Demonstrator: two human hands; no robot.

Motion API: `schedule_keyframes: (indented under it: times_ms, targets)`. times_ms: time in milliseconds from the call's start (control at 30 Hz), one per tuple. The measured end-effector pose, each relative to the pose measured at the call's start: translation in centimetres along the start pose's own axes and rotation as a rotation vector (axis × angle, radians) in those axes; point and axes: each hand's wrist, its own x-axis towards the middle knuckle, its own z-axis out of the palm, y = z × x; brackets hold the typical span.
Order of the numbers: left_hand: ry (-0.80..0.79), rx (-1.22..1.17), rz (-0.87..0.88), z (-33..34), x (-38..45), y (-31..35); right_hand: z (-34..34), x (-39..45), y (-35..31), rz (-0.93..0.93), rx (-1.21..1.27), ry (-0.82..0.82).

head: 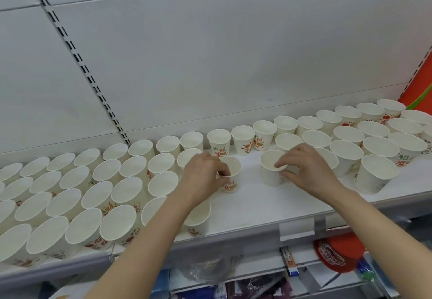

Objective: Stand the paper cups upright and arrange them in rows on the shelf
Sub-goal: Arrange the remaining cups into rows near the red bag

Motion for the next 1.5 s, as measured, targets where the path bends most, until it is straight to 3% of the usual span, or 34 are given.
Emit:
schedule_keyframes:
  times_ms: [267, 867, 1033, 1267, 1500]
  targets:
    - [0.028, 0.087, -0.162, 0.3, 3.2, -1.0, 4.1, 5.0, -3.8, -0.012, 0.017, -0.027]
    - [0.018, 0.094, -0.131, 0.1, 3.5, -2.4, 4.8, 6.0, -3.3, 0.017, 0.031, 0.054]
    - [0.106, -0.045, -0.099, 0.5, 3.6, -1.7, 4.1, 4.4, -3.6, 0.06, 0.028, 0.236]
    - [0.08, -0.182, -0.034, 2.2, 5.9, 3.7, 1.4, -1.7, -3.5, 0.307, -0.078, 0.547]
    - [0.008, -0.151, 0.027, 5.2, 9.7, 9.7, -1.8, -7.0, 0.0, 0.415, -0.173, 0.55]
